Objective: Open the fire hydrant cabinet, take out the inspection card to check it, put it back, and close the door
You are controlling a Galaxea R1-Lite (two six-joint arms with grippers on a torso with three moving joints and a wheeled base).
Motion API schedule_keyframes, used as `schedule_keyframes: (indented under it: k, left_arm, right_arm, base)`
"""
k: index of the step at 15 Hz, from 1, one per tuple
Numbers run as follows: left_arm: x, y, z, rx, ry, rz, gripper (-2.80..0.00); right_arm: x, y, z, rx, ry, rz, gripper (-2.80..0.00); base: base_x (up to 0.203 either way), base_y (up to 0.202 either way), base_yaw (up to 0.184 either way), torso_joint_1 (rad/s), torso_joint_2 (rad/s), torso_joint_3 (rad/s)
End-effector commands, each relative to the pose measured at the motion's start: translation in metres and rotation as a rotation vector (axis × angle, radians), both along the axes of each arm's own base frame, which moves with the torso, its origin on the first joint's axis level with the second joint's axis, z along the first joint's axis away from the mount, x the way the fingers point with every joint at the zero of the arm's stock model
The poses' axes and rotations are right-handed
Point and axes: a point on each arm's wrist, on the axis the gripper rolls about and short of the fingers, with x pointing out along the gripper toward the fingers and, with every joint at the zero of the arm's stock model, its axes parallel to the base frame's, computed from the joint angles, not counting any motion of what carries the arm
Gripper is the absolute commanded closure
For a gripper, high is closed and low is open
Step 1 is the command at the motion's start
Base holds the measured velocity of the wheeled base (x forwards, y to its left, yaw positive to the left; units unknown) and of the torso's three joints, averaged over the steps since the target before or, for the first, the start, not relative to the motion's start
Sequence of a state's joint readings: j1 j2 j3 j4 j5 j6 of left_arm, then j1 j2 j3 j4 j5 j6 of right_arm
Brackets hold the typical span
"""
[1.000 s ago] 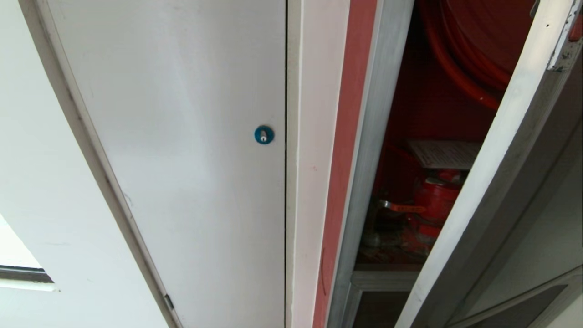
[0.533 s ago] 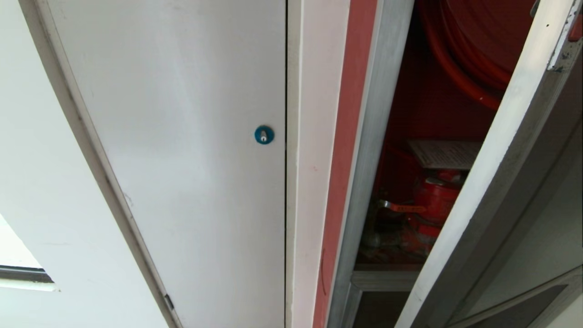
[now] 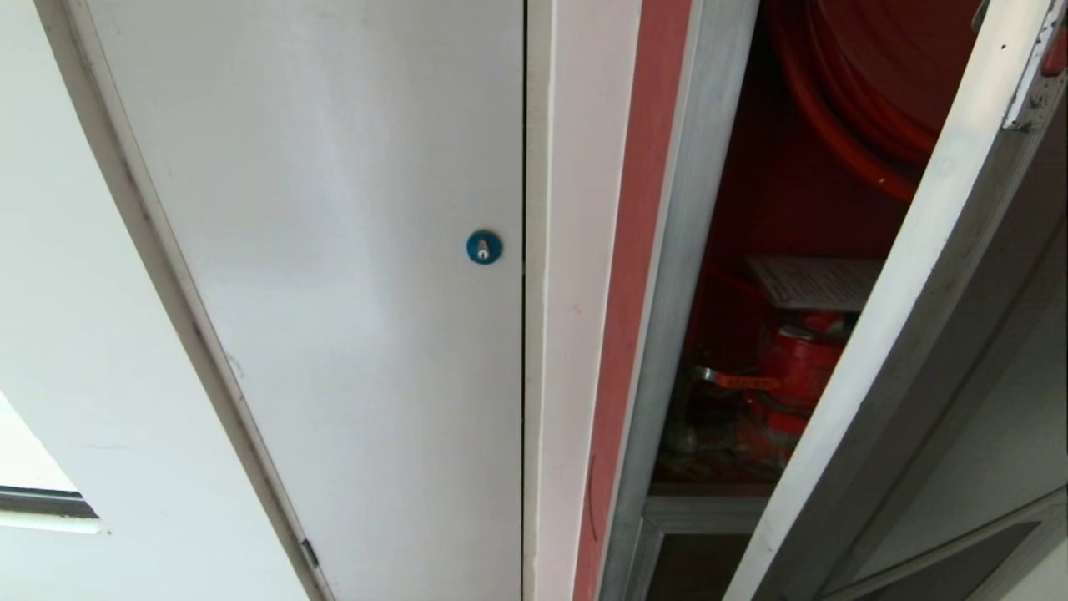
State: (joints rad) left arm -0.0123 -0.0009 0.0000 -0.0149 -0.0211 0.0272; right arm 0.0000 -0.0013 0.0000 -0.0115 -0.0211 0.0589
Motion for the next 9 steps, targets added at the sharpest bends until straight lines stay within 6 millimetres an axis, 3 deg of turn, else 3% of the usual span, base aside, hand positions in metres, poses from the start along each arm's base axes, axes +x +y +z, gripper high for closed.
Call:
schedule_keyframes:
  k: [1,5,9]
  left_arm:
    - [0.001,0.000,-0.003,0.001,0.013,0.000,0.00]
    - [0.001,0.000,-0.003,0.001,0.013,0.000,0.00]
    - [0.001,0.000,-0.003,0.001,0.013,0.000,0.00]
  right_arm:
    - [0.000,0.000,-0.001,0.002,0.004,0.000,0.00]
    - [-0.001,0.000,0.002,0.009,-0.007,-0.005,0.00]
    - [-0.008,0.000,0.039,0.076,-0.053,0.005,0.00]
  base:
    - [0.000,0.000,0.000,0.000,0.00,0.000]
    - [0.000,0.000,0.000,0.000,0.00,0.000]
    - [0.000,0.000,0.000,0.000,0.00,0.000]
